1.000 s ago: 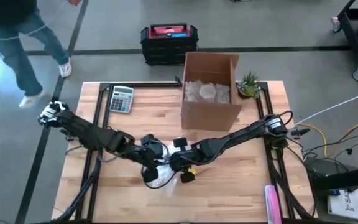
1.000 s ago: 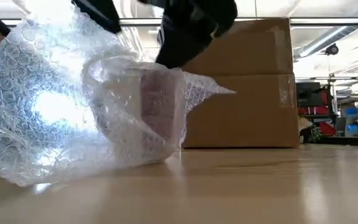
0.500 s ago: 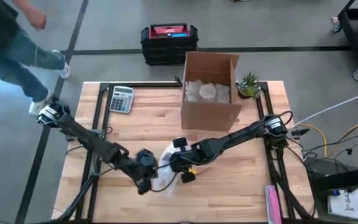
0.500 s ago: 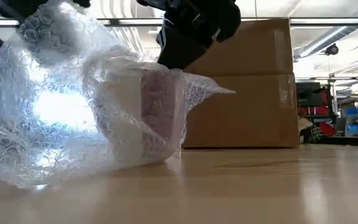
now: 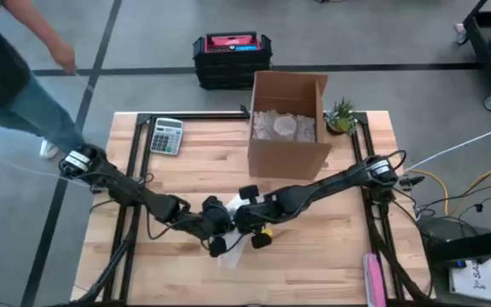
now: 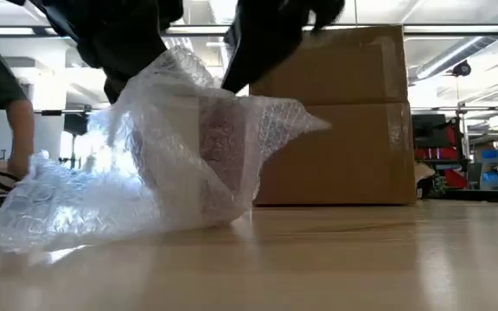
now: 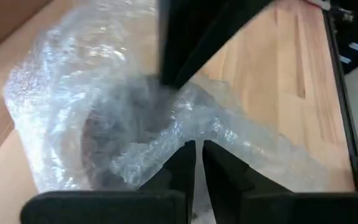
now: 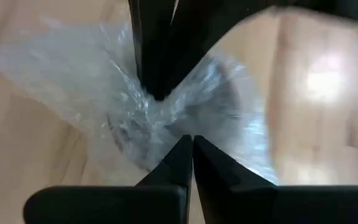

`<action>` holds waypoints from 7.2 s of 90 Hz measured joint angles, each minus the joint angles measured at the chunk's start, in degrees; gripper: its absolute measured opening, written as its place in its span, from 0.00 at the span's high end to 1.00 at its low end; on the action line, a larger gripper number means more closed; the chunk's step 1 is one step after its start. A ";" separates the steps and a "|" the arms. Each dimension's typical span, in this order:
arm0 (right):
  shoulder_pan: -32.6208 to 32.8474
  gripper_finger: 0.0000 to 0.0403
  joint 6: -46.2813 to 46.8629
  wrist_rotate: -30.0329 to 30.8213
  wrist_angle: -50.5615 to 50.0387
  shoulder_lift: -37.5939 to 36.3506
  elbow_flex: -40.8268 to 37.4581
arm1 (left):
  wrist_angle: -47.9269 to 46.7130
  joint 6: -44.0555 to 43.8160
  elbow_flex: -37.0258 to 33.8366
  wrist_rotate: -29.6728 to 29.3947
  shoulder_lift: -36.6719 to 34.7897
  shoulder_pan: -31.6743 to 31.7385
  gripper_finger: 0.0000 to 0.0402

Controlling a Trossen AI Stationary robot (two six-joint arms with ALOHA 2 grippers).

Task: Wrap mug
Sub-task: Wrap the purple mug with the transparent bubble wrap

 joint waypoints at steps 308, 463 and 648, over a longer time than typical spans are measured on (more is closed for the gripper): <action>2.09 1.00 -5.36 -2.30 19.46 2.03 -7.22 | 0.34 -1.36 -1.29 -0.91 -0.84 -2.81 0.95; -3.35 1.00 -2.07 0.93 -5.33 -5.44 -10.78 | -9.52 -8.47 3.61 -0.87 3.55 -2.12 0.95; 0.20 1.00 1.03 -0.40 10.89 -9.49 -14.24 | -11.18 -4.28 5.21 0.18 5.96 -1.50 0.95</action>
